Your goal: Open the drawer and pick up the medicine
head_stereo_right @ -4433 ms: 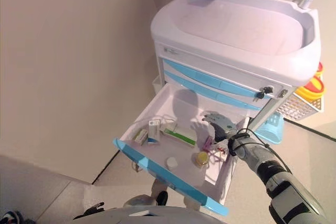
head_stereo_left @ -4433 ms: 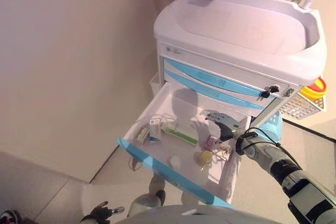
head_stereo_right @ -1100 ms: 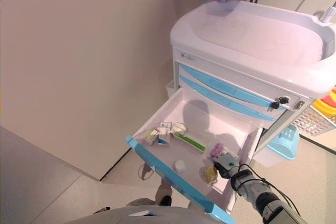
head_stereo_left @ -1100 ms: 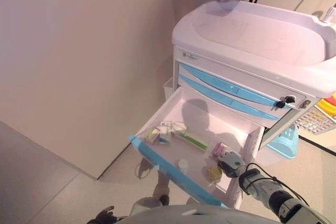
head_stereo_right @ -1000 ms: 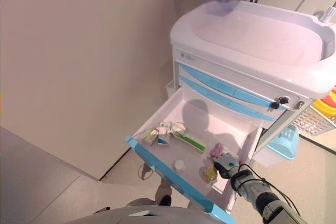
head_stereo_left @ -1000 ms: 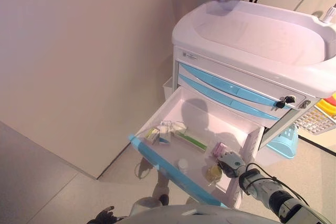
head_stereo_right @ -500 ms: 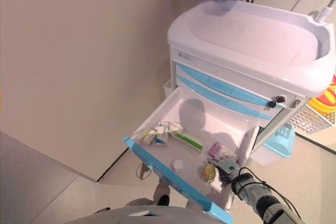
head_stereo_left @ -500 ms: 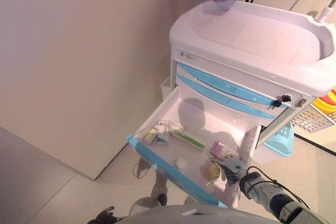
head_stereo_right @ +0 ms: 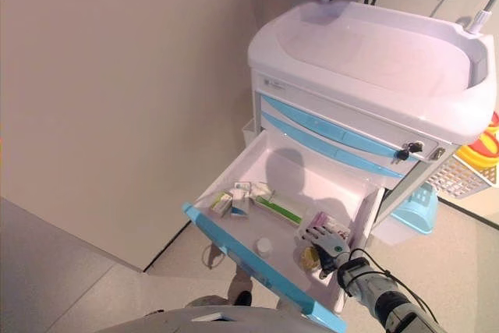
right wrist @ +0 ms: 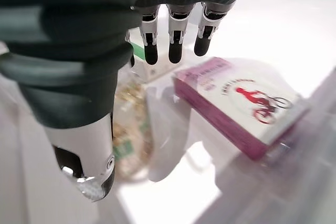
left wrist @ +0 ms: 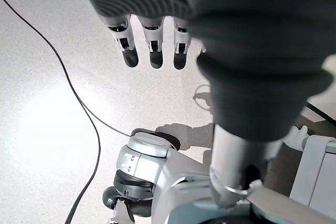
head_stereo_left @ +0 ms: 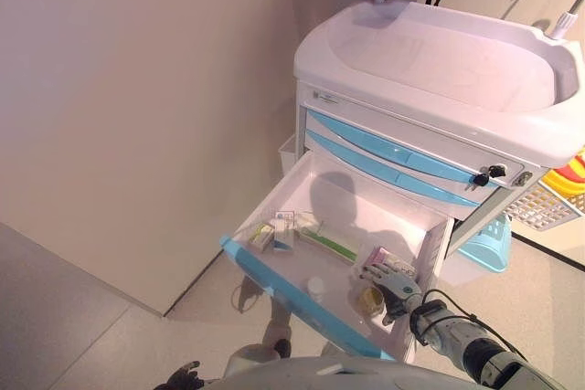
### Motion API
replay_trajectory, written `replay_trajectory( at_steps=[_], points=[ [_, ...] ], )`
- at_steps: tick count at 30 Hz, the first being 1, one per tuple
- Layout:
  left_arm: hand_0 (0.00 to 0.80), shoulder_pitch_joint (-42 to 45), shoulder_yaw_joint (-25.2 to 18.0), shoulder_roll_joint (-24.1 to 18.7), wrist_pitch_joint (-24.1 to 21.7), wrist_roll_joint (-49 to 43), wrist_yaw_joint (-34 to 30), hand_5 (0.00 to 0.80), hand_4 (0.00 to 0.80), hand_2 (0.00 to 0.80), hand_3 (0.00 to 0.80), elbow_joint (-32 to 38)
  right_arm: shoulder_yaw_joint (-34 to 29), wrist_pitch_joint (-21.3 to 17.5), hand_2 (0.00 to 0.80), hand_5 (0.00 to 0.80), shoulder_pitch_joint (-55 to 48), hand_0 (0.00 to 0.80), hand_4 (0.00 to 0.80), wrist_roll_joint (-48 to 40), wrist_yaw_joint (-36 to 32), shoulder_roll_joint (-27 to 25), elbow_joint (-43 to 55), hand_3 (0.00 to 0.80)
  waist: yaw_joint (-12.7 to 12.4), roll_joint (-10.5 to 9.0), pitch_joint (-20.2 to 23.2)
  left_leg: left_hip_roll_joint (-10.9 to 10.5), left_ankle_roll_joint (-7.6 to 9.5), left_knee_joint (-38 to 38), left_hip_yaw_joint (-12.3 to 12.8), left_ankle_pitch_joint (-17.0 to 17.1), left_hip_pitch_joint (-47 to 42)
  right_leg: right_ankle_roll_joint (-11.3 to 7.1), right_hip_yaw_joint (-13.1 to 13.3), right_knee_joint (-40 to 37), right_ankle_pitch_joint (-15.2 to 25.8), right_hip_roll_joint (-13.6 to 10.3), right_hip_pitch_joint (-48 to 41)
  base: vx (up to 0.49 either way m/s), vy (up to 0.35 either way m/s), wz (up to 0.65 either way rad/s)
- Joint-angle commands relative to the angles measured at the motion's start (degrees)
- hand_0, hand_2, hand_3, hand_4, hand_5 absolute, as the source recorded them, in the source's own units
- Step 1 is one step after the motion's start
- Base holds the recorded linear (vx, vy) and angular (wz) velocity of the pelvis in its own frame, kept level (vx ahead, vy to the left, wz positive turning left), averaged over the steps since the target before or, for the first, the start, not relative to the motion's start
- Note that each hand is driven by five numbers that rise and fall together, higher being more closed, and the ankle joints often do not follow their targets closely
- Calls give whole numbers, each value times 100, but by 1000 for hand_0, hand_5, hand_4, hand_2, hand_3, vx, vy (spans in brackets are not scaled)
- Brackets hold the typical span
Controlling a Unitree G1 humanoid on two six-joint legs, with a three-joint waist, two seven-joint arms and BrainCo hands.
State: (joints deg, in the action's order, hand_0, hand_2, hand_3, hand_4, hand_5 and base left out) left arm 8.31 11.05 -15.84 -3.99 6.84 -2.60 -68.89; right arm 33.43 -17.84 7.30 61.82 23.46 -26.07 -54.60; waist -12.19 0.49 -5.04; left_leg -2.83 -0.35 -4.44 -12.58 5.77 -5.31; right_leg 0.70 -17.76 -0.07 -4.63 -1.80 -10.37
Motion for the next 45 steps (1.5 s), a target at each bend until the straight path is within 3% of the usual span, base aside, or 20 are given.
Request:
replay_trajectory(
  at_steps=[1, 6, 22, 40, 41, 42, 45],
  points=[
    [0, -121, 178, 83, -113, 3, 48, 0, 0, 0, 0, -119, 0, -234, 0, 0, 116, 0, 0, -293, 208, -117, 635, 0, -73, -117, -35, -226, -3, 314, 357, -838, -179, -344, 411, 292, 51, -429, 313, 0, 0, 0],
    [0, -93, 174, 71, -98, 21, 46, 0, 0, 0, 0, -85, 30, -231, 0, 0, 111, 0, 0, -327, 59, -185, 837, 0, -63, -117, -43, -225, -8, 309, 347, -840, -192, -346, 409, 297, 48, -429, 307, 0, 0, 0],
    [0, -121, 197, 45, -93, 10, 60, 0, 0, 0, 0, -85, 177, 303, 0, 0, 138, 0, 0, -300, -462, -143, 645, 0, -116, -123, -55, -215, -6, 293, 312, -838, -197, -346, 392, 295, 34, -438, 294, 0, 0, 0],
    [0, -67, 240, 73, -75, -43, 100, 0, 0, 0, 0, -37, 167, 352, 0, 0, 80, 0, 0, -300, -426, -63, 550, 0, -135, -110, -30, -211, -17, 249, 251, -811, -236, -345, 370, 285, 34, -430, 265, 0, 0, 0],
    [0, -54, 239, 72, -82, -47, 98, 0, 0, 0, 0, -32, 166, 354, 56, 56, 66, 56, 56, -287, -417, -62, 552, 56, -137, -109, -29, -210, -18, 252, 249, -811, -234, -344, 368, 288, 31, -431, 266, 0, 0, 0],
    [0, -55, 237, 66, -88, -46, 91, 0, 0, 0, 0, -35, 172, 352, 314, 314, 63, 314, 314, -286, -406, -62, 546, 314, -138, -108, -32, -210, -18, 253, 247, -810, -232, -344, 367, 291, 30, -431, 268, 0, 0, 0],
    [0, -55, 233, 59, -80, -44, 74, 0, 0, 0, 0, -31, 181, 345, 800, 800, 60, 800, 800, -273, -412, -64, 526, 800, -141, -103, -30, -218, -16, 238, 232, -802, -243, -339, 368, 285, 30, -427, 260, 0, 0, 0]
  ],
)
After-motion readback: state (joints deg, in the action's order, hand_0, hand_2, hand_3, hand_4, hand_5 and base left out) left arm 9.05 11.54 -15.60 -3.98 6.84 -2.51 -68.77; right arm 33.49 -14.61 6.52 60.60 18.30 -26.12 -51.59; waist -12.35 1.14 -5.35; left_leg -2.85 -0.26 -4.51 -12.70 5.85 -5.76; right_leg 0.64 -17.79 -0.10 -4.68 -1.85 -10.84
